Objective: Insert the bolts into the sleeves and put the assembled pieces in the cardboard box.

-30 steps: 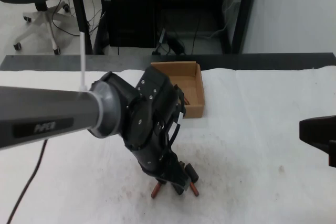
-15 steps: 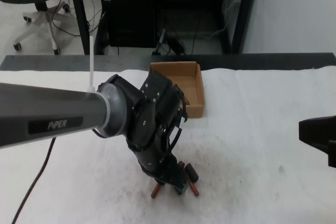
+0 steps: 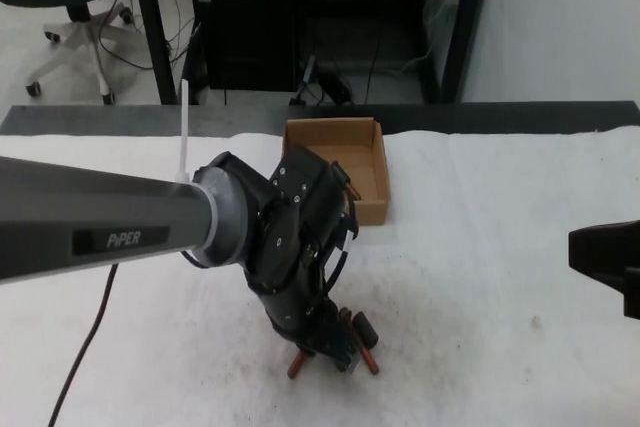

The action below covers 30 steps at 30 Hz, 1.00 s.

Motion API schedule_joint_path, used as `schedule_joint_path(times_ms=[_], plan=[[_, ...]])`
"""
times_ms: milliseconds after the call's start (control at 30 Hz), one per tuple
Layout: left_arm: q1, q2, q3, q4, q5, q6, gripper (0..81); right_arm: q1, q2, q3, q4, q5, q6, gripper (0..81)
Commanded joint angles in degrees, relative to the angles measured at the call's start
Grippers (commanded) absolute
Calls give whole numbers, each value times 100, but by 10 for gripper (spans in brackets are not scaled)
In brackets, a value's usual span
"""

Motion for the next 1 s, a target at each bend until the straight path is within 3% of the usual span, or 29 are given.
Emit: schedule_joint_path(times_ms=[0,967], plan=[[-29,-7,-47,-111,-88,18,335,-14,-4,-11,12,-22,5,8],[-29,278,-46,342,-88,18,335,-14,-5,-11,12,-34,5,8]])
